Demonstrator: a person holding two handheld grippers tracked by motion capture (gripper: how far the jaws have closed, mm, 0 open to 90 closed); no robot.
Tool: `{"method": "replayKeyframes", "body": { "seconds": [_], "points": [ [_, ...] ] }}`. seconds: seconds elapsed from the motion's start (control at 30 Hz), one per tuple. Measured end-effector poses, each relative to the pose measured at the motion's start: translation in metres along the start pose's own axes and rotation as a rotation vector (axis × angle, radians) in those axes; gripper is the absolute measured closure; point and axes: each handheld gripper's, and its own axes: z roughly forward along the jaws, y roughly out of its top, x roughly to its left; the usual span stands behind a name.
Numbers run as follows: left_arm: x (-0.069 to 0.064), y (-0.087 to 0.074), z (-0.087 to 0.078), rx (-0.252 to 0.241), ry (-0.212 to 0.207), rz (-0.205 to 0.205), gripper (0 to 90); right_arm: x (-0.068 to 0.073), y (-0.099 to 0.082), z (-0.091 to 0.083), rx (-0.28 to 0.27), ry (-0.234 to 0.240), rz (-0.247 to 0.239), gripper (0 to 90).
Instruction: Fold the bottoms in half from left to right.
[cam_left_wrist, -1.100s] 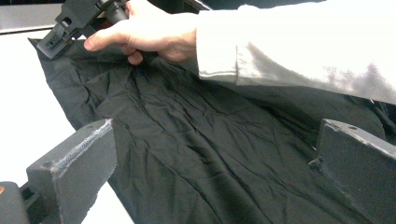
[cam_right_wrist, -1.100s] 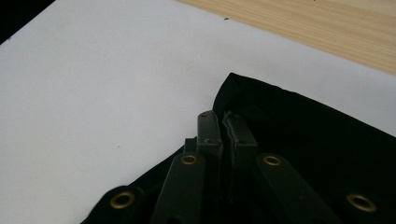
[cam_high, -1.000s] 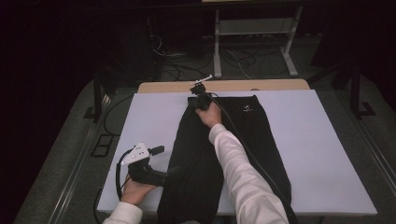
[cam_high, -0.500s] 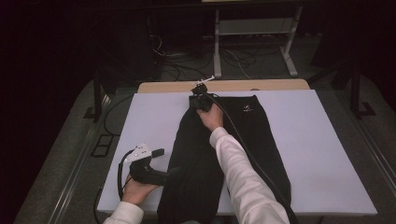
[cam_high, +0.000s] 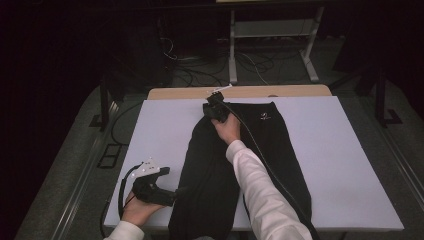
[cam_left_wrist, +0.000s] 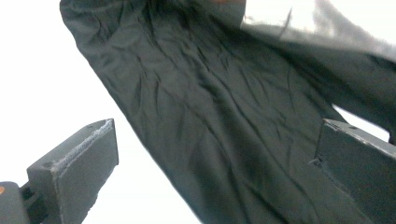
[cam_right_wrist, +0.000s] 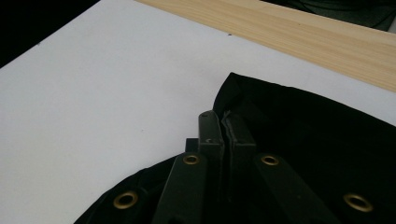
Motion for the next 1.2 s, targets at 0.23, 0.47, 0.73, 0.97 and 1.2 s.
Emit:
{"method": "replayKeyframes", "body": {
  "seconds": [0.23,0.47,0.73,0.97,1.2],
  "points": [
    [-0.004,-0.005,-0.008,0.014,-0.022,0.004,0.0,0.004,0.001,-0.005,-0.005,-0.010,-0.007,86.0],
    [-0.010,-0.014,-0.016,0.040,-0.058,0.008,0.0,0.005,0.003,-0.011,-0.011,-0.008,-0.008,86.0],
    [-0.013,-0.019,-0.019,0.064,-0.074,0.016,0.0,0.003,0.001,-0.012,-0.009,-0.008,-0.009,86.0],
    [-0.013,-0.022,-0.020,0.078,-0.095,0.009,0.0,0.003,0.002,-0.013,-0.014,-0.007,-0.005,86.0],
    [-0.011,-0.027,-0.021,0.117,-0.128,0.004,1.3,0.003,0.001,-0.013,-0.013,-0.008,-0.008,86.0]
  ]
}}
